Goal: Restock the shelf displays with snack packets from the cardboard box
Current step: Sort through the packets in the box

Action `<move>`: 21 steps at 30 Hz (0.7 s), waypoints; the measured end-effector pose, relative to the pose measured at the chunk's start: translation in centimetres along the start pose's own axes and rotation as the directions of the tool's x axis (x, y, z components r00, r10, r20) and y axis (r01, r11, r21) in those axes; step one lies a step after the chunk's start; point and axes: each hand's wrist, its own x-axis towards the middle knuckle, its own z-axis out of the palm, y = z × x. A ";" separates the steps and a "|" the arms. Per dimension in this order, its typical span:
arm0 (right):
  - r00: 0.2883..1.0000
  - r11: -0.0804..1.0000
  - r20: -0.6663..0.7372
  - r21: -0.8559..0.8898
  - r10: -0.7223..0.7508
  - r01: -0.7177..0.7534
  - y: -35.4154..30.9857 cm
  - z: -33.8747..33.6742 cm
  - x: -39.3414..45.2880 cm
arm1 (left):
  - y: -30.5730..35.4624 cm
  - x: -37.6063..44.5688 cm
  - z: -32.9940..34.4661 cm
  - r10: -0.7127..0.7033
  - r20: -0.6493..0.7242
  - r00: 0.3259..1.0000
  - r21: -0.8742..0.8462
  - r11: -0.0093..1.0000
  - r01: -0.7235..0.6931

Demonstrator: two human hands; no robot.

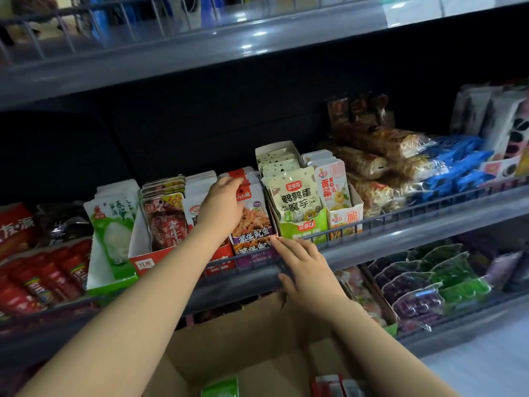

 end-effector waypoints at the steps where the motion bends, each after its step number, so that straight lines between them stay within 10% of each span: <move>1: 1.000 0.999 -0.013 0.037 -0.003 0.003 0.1 0.0 -0.1 | 0.1 -0.4 0.0 0.011 -0.021 1.000 -0.016 1.000 -0.011; 11: 0.994 0.951 -0.068 0.306 0.080 -0.055 0.3 0.5 -2.5 | 0.6 -12.8 3.6 -0.010 -0.243 0.970 -0.389 0.917 -0.088; 21: 0.834 0.951 0.511 0.093 0.207 -0.293 2.1 5.4 -6.6 | -1.0 -22.5 13.7 -0.296 0.203 0.933 -0.583 0.729 0.358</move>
